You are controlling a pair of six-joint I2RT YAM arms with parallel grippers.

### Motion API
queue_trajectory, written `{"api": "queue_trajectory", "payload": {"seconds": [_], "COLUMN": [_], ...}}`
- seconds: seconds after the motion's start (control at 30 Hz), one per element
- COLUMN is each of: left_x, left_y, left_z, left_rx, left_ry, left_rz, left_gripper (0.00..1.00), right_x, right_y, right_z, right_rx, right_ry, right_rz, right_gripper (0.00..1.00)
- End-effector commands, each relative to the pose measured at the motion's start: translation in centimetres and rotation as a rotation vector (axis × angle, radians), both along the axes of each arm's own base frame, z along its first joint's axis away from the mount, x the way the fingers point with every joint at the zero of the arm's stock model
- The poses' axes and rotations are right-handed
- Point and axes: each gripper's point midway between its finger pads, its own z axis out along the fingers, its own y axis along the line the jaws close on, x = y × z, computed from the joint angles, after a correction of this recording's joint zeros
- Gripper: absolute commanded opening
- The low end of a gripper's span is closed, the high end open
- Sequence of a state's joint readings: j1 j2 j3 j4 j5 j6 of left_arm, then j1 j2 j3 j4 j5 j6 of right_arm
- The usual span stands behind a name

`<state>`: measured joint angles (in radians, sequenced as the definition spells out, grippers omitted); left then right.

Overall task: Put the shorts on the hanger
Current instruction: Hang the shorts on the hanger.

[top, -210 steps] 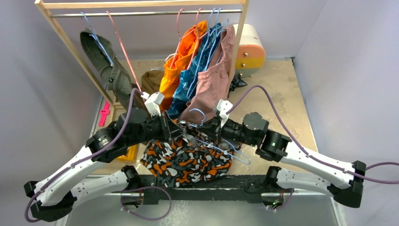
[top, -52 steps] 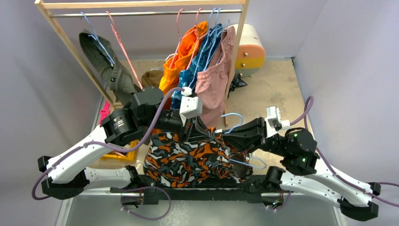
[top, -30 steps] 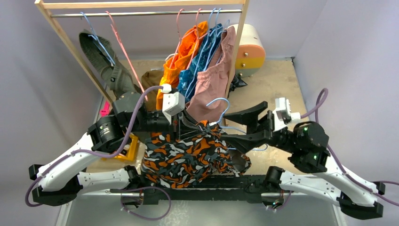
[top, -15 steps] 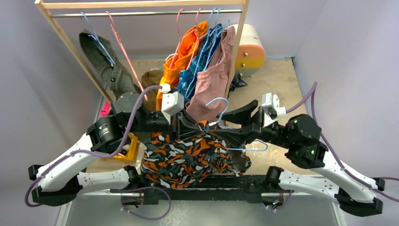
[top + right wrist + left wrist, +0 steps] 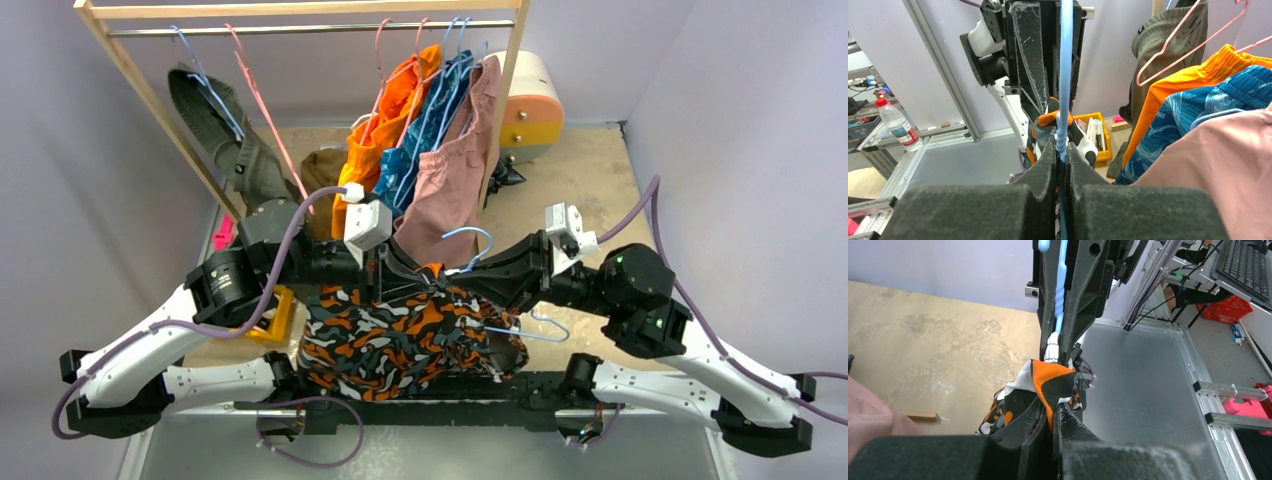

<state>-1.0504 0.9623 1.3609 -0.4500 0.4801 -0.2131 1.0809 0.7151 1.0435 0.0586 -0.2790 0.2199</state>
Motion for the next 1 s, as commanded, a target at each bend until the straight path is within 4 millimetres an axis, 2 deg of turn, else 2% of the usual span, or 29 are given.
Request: {"api": "queue_trajectory", "payload": {"seconds": [0.0,0.07,0.17,0.2,0.27,0.37,0.5,0.6,0.7,0.77,0.97], "left_x": [1.4,1.5,1.7,1.7,1.9,1.9,1.2,0.2,-0.1,0.1,0.7], "left_y": [1.3,1.7,2.3,2.5,3.2,4.6,5.5,4.1,1.9,0.6,-1.4], "left_z": [0.9,0.5,0.8,1.1,2.1,4.4,8.4,9.7,8.4,6.8,4.5], "left_rx": [-0.025,-0.016,-0.022,-0.026,-0.040,-0.073,-0.182,-0.222,-0.178,-0.123,-0.056], "left_ry": [-0.017,-0.010,-0.013,-0.015,-0.030,-0.075,-0.144,-0.152,-0.117,-0.096,-0.094], "left_rz": [0.114,0.129,0.159,0.170,0.197,0.235,0.221,0.134,0.046,0.012,-0.025], "left_gripper": [0.00,0.09,0.36,0.48,0.59,0.67,0.71,0.71,0.72,0.72,0.73], "right_x": [0.5,0.3,0.3,0.3,0.3,0.5,0.3,0.2,0.2,0.0,-0.2], "right_y": [-3.2,-3.3,-3.2,-3.1,-3.1,-3.0,-2.9,-2.7,-2.6,-2.6,-2.8], "right_z": [3.9,3.9,3.7,3.6,3.5,3.2,3.1,3.1,2.8,2.6,2.5], "right_rx": [0.149,0.154,0.144,0.140,0.138,0.121,0.109,0.100,0.090,0.082,0.073], "right_ry": [-0.073,-0.077,-0.078,-0.078,-0.079,-0.078,-0.082,-0.082,-0.079,-0.075,-0.074], "right_rz": [-0.106,-0.102,-0.098,-0.099,-0.099,-0.106,-0.094,-0.085,-0.080,-0.073,-0.066], "right_gripper": [0.00,0.00,0.00,0.00,0.00,0.00,0.00,0.00,0.00,0.00,0.00]}}
